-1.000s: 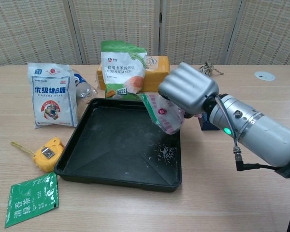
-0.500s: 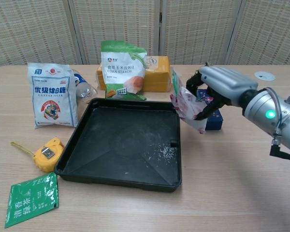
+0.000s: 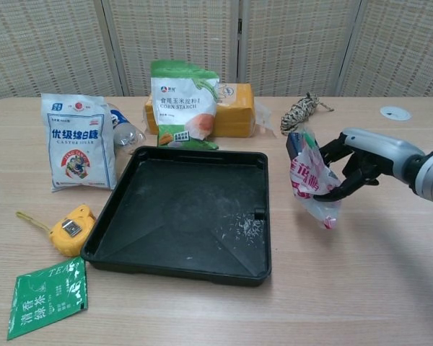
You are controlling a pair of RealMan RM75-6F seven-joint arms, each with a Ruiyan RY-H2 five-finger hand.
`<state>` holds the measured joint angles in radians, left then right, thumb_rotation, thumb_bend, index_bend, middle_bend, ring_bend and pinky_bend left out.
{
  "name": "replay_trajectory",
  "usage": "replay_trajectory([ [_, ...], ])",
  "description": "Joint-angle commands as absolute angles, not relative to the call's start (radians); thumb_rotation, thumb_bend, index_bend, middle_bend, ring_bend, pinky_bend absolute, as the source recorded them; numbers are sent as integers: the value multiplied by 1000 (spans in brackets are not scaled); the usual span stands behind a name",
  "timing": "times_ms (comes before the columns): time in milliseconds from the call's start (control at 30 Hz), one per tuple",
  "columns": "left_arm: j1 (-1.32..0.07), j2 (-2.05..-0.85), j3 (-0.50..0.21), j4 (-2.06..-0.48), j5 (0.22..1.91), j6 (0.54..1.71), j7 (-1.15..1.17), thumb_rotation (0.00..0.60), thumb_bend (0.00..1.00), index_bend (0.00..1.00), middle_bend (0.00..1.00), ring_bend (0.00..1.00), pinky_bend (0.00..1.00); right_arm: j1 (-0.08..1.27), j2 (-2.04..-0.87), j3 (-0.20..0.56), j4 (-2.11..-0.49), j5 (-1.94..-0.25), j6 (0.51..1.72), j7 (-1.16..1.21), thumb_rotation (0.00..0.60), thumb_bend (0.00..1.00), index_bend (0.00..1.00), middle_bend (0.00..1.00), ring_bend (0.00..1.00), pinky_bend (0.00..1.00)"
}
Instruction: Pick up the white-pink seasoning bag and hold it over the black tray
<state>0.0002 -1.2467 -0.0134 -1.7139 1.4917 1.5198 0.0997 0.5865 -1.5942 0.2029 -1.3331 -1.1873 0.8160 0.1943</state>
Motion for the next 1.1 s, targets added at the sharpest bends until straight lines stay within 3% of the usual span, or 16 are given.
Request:
replay_trajectory([
  [33, 0, -1246, -13, -1715, 1490, 1519, 102, 600, 352, 112, 215, 193, 70, 596, -1634, 194, -1275, -1218, 798, 261, 600, 367, 677, 537, 1000, 873],
  [200, 0, -1246, -14, -1715, 1486, 1519, 102, 600, 352, 114, 215, 193, 70, 606, -1675, 190, -1219, -1263, 801, 341, 600, 368, 609, 492, 1000, 854],
  [667, -2, -1252, -11, -1701, 1483, 1514, 91, 600, 351, 118, 215, 192, 70, 596, -1688, 157, -1190, -1335, 840, 437, 600, 368, 166, 261, 910, 778],
  [1100, -4, -1252, -13, -1692, 1481, 1513, 81, 600, 351, 114, 215, 192, 70, 537, -1581, 119, -1330, -1397, 954, 442, 600, 368, 104, 232, 888, 765],
])
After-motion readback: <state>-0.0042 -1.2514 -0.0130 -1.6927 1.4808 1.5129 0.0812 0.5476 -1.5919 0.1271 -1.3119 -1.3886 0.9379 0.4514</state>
